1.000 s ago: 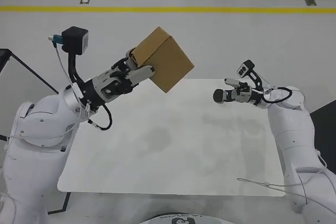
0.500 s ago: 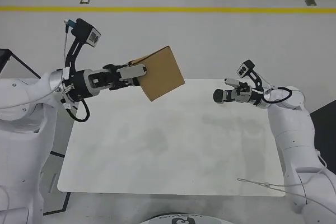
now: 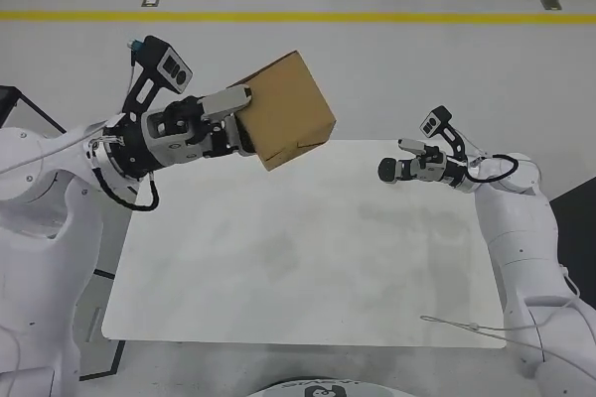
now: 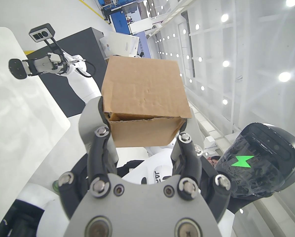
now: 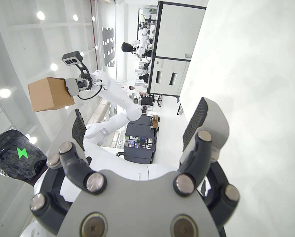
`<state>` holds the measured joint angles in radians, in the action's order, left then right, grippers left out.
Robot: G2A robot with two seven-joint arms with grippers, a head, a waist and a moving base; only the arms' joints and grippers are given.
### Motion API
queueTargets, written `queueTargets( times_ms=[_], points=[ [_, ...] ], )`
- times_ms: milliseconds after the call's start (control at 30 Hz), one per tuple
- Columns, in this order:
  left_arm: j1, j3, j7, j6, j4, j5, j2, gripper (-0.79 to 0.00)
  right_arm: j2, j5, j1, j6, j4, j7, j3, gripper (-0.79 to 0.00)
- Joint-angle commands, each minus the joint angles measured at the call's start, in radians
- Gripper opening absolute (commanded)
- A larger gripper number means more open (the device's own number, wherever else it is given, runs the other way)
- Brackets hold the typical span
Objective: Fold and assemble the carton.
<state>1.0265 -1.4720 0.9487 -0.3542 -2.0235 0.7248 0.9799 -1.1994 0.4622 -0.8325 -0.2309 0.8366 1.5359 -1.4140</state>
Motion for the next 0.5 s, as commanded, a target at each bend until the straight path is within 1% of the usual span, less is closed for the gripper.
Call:
queueTargets(
  times_ms=[0, 67, 100, 167, 200, 233, 300, 333, 367, 400, 433, 467],
  points=[
    [0.0, 0.0, 0.0, 0.0, 0.0, 0.0, 0.0, -0.785, 0.0, 0.0, 0.0, 0.0, 0.0, 0.0, 0.0, 0.0],
    [0.003, 0.0, -0.005, 0.003, 0.0, 0.007, 0.001, -0.785, 0.0, 0.0, 0.0, 0.0, 0.0, 0.0, 0.0, 0.0],
    [0.012, 0.0, -0.025, 0.006, 0.003, 0.053, 0.004, -0.785, 0.0, 0.0, 0.0, 0.0, 0.0, 0.0, 0.0, 0.0],
    [0.012, -0.006, -0.036, -0.043, 0.008, 0.136, 0.005, -0.785, 0.0, 0.0, 0.0, 0.0, 0.0, 0.0, 0.0, 0.0],
    [0.009, -0.009, -0.033, -0.077, 0.02, 0.186, 0.006, -0.785, 0.0, 0.0, 0.0, 0.0, 0.0, 0.0, 0.0, 0.0],
    [0.005, -0.01, -0.028, -0.129, 0.034, 0.242, 0.006, -0.785, 0.0, 0.0, 0.0, 0.0, 0.0, 0.0, 0.0, 0.0],
    [-0.011, -0.014, -0.02, -0.187, 0.05, 0.309, 0.006, -0.785, 0.0, 0.0, 0.0, 0.0, 0.0, 0.0, 0.0, 0.0],
    [-0.011, -0.007, -0.016, -0.245, 0.063, 0.349, 0.006, -0.785, 0.0, 0.0, 0.0, 0.0, 0.0, 0.0, 0.0, 0.0],
    [-0.024, -0.006, -0.007, -0.28, 0.058, 0.359, 0.004, -0.785, 0.0, 0.0, 0.0, 0.0, 0.0, 0.0, 0.0, 0.0],
    [-0.025, -0.003, -0.001, -0.307, 0.071, 0.38, 0.004, -0.785, 0.0, 0.0, 0.0, 0.0, 0.0, 0.0, 0.0, 0.0],
    [-0.022, 0.005, 0.002, -0.354, 0.083, 0.418, 0.003, -0.785, 0.0, 0.0, 0.0, 0.0, 0.0, 0.0, 0.0, 0.0],
    [-0.031, 0.01, 0.007, -0.381, 0.075, 0.424, 0.002, -0.785, 0.0, 0.0, 0.0, 0.0, 0.0, 0.0, 0.0, 0.0]
  ],
)
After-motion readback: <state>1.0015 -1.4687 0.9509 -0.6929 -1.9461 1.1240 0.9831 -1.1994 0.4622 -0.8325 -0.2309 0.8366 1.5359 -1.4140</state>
